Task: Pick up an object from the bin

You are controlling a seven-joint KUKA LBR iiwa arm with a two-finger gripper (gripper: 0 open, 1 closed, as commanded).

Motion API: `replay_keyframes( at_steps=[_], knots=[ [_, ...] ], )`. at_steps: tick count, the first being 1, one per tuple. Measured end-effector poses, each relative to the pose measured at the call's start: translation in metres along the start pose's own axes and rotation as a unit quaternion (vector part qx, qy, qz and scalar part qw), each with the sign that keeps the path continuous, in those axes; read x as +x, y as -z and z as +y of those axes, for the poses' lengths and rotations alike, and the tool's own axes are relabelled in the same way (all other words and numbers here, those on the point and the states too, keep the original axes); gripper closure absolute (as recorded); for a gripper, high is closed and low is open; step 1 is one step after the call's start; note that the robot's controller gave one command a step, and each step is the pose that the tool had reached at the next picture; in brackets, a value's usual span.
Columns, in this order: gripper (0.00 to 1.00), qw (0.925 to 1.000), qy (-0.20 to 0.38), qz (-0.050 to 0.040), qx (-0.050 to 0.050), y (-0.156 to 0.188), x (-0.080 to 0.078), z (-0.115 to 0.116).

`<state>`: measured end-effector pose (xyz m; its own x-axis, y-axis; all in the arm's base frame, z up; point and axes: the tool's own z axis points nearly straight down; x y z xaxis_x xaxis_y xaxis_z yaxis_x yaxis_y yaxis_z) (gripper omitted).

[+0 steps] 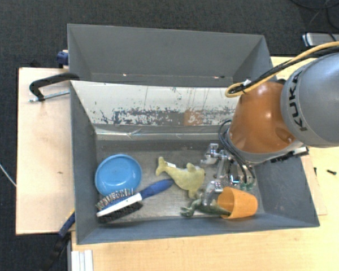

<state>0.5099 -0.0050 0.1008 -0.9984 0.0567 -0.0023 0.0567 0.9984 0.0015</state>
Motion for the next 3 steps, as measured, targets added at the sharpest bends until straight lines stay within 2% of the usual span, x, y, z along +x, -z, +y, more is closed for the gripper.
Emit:
replay_keyframes(
  at_steps=[1,2,3],
  knots=[
    [0.00,0.9999,-0.014,-0.0015,0.003,-0.013,0.006,0.009],
    [1.00,0.9998,-0.013,0.0129,0.001,-0.015,0.013,0.011],
    [1.00,0.9999,-0.013,-0.0059,0.001,0.071,-0.002,-0.006]
  ],
)
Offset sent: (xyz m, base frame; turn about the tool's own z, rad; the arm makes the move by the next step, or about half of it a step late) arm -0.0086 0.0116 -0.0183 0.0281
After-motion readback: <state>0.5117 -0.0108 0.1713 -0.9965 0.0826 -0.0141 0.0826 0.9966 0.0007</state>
